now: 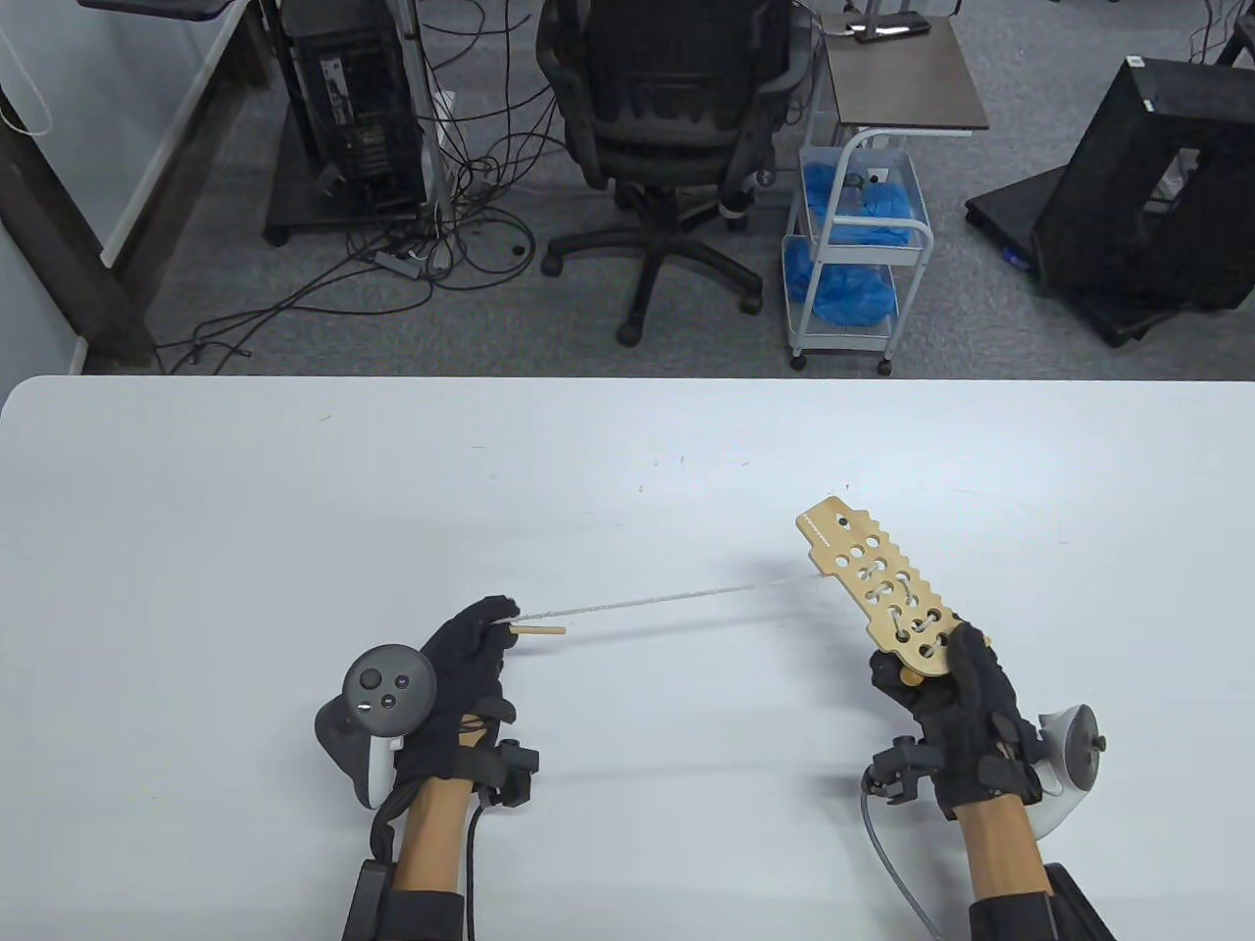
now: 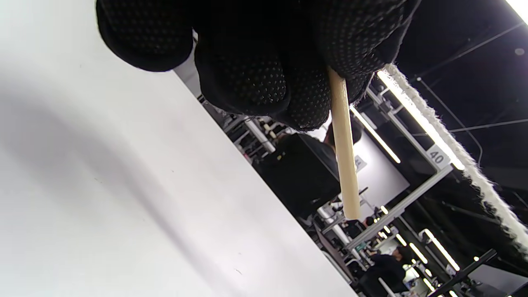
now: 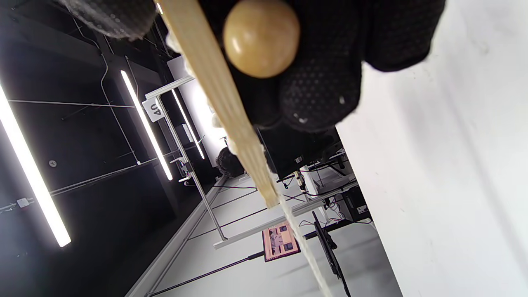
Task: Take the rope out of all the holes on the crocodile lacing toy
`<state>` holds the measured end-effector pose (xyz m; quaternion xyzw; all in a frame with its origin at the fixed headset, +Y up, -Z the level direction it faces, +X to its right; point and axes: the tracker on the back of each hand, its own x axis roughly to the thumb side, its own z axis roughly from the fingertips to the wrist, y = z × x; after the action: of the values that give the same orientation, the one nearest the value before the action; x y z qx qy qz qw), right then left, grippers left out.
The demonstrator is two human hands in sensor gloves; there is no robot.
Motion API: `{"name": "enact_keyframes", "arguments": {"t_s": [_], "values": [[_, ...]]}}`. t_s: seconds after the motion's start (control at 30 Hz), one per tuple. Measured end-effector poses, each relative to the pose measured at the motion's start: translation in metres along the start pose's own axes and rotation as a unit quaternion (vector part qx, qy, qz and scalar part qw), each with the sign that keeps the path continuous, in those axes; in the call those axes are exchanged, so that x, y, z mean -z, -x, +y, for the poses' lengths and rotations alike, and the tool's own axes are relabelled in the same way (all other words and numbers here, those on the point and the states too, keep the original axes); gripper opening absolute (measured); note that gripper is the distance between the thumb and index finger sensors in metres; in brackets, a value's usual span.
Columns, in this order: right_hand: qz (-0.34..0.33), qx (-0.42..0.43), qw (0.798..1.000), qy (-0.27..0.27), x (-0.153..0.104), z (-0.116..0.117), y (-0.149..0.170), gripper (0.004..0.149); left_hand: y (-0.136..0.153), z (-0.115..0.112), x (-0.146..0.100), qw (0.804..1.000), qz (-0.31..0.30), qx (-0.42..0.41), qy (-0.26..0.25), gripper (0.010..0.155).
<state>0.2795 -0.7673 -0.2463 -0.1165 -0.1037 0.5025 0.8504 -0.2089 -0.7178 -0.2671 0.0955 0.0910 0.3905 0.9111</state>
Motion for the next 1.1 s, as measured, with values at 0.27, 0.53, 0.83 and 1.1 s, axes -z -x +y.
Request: {"name": "enact_keyframes", "arguments": {"t_s": [0.27, 0.53, 0.83, 1.1], "values": [[-0.008, -0.002, 0.999, -0.033, -0.002, 0.009, 0.002, 0.052, 0.002, -0.002, 0.000, 1.000, 0.004, -0.001, -0.001, 0.042], [-0.016, -0.063, 0.988, -0.143, -0.010, 0.045, 0.011, 0.050, -0.020, -0.025, -0.006, 0.989, -0.040, -0.121, 0.072, 0.042], [-0.004, -0.072, 0.958, -0.277, -0.026, 0.080, 0.029, 0.049, -0.048, -0.055, -0.023, 0.936, -0.082, -0.281, 0.197, 0.044], [0.010, -0.059, 0.948, -0.314, -0.034, 0.089, 0.038, 0.049, -0.047, -0.070, -0.024, 0.891, -0.077, -0.358, 0.267, 0.045]]}}
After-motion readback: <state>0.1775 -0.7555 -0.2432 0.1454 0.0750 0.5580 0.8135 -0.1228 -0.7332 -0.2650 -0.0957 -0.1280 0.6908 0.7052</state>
